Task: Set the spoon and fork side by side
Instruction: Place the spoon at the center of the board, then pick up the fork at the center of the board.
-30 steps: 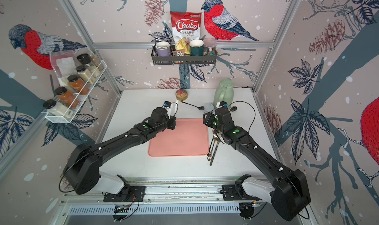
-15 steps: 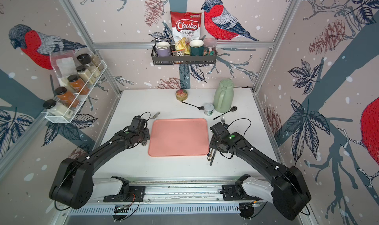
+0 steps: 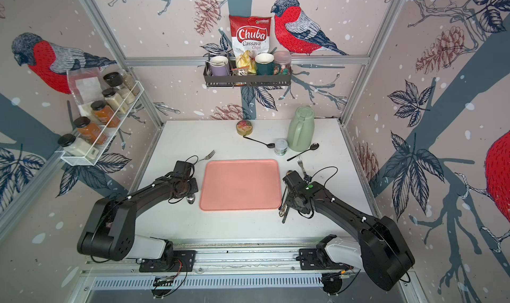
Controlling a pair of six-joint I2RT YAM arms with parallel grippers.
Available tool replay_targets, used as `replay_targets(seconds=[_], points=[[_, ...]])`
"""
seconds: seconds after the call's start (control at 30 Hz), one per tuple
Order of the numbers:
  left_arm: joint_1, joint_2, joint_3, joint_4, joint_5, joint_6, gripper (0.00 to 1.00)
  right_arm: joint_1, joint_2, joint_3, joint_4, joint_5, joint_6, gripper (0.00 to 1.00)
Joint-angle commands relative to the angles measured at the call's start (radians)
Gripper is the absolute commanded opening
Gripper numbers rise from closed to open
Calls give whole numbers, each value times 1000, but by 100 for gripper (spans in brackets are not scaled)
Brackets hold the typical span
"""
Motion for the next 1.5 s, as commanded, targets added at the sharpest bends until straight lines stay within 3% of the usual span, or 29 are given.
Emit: replay_targets(seconds=[0.0, 0.33, 0.5, 0.67, 0.97, 1.17, 1.47], points=[[5, 19, -2, 26, 56, -11, 0, -9, 29, -2, 55, -32, -17, 42], [10, 42, 14, 20, 83, 5, 14, -6, 147, 26, 111, -57, -21, 41], [9, -25, 2, 20, 81, 3, 30, -5, 182, 41, 107, -58, -24, 33], [6, -182, 0, -20, 58, 8, 30, -5, 205, 46, 95, -55, -28, 25], [-84, -512, -13, -28, 80, -34, 32, -5, 226, 38, 93, -49, -32, 10], [-131, -596, 48, -81, 150, -61, 32, -8, 196, 49, 41, -30, -51, 4], [-135, -670, 127, -183, 161, -39, 32, 0, -16, 188, -207, 68, -78, 4]])
